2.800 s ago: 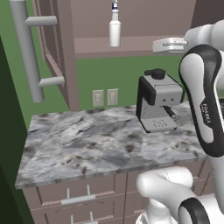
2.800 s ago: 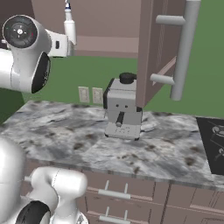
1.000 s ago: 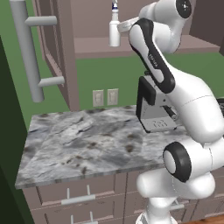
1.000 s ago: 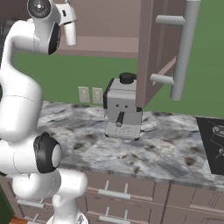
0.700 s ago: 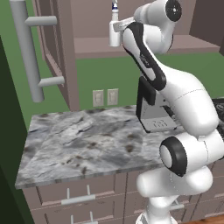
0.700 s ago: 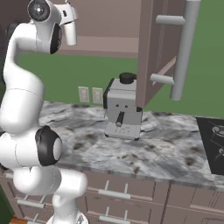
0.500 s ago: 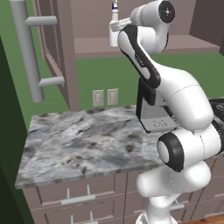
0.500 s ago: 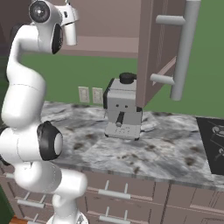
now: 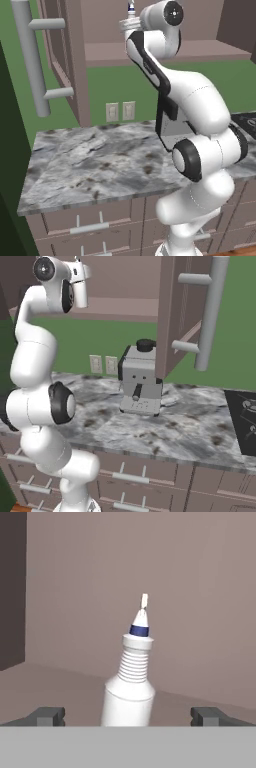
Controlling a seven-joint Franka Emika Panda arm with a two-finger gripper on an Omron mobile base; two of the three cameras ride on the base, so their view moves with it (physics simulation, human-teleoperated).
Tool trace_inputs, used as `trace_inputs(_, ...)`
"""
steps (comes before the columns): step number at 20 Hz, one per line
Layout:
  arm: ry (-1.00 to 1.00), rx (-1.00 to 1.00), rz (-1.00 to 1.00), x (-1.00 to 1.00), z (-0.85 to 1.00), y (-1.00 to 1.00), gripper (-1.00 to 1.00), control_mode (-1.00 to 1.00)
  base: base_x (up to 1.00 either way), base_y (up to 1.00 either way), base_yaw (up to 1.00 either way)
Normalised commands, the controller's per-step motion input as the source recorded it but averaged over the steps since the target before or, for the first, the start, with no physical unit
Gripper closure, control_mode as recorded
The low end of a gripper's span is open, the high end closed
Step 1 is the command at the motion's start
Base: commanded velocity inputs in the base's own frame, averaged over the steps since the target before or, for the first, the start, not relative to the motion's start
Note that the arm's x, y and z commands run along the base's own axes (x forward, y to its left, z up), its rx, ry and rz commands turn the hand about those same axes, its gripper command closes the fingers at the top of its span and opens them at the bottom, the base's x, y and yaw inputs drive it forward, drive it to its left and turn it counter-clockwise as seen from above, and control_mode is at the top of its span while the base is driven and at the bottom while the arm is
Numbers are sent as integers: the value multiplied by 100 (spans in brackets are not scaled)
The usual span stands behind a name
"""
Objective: Open the cabinet. Pick the spray and place it next to the sink. Then close the cabinet.
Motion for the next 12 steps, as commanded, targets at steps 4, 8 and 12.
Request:
trace_inputs(4,0,4,-6,32,10,10,-100,-100,0,0,0)
trace_inputs(8,5,6,-5,37,4,4,-100,-100,0,0,0)
trace_inputs(12,6,7,-5,32,4,1,-100,-100,0,0,0)
